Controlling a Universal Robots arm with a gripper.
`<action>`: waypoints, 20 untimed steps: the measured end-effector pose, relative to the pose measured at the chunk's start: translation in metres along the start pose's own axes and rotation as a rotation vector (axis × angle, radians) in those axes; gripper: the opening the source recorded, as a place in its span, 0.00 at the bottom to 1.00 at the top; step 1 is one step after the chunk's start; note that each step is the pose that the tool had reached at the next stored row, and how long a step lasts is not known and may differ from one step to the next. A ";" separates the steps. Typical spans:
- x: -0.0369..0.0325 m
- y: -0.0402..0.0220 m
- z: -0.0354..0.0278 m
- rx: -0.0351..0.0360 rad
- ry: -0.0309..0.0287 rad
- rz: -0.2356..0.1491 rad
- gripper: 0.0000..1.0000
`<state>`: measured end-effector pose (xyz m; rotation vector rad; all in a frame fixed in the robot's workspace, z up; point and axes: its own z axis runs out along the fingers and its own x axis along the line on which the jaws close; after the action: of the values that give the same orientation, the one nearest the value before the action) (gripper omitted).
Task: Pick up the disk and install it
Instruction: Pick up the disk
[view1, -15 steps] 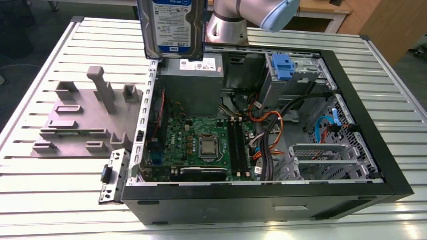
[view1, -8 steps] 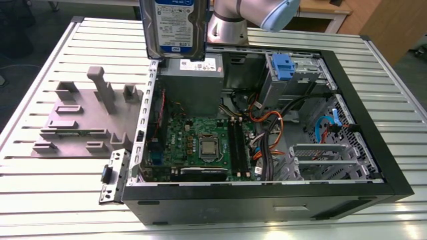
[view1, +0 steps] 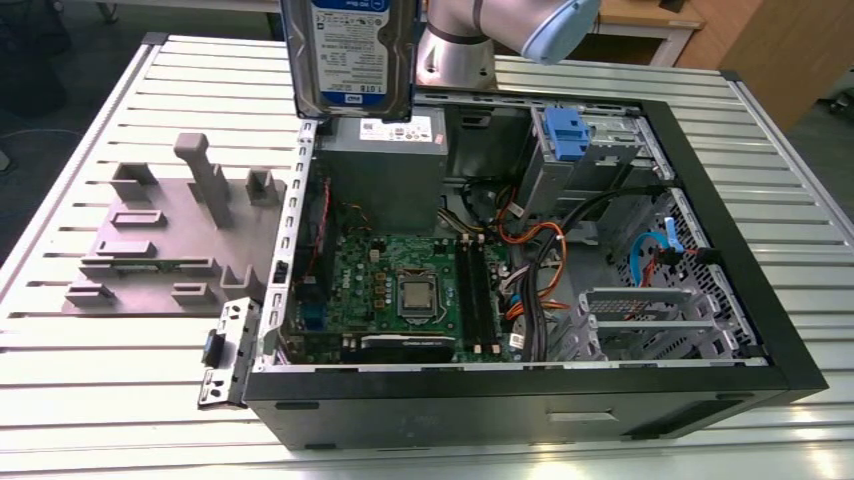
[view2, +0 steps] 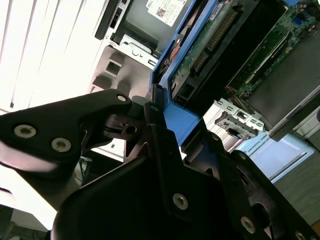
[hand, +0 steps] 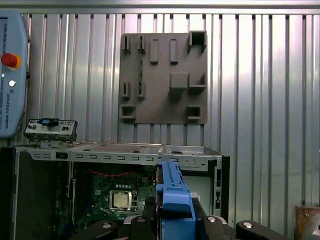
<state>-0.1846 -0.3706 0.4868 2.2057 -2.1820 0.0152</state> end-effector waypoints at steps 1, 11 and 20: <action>0.0000 -0.0001 0.0000 0.0000 0.0000 0.000 0.37; 0.0000 -0.0007 0.0000 0.0000 0.0000 0.000 0.37; 0.0000 -0.0021 -0.0001 0.0000 0.0000 0.000 0.37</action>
<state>-0.1825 -0.3706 0.4868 2.2056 -2.1820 0.0151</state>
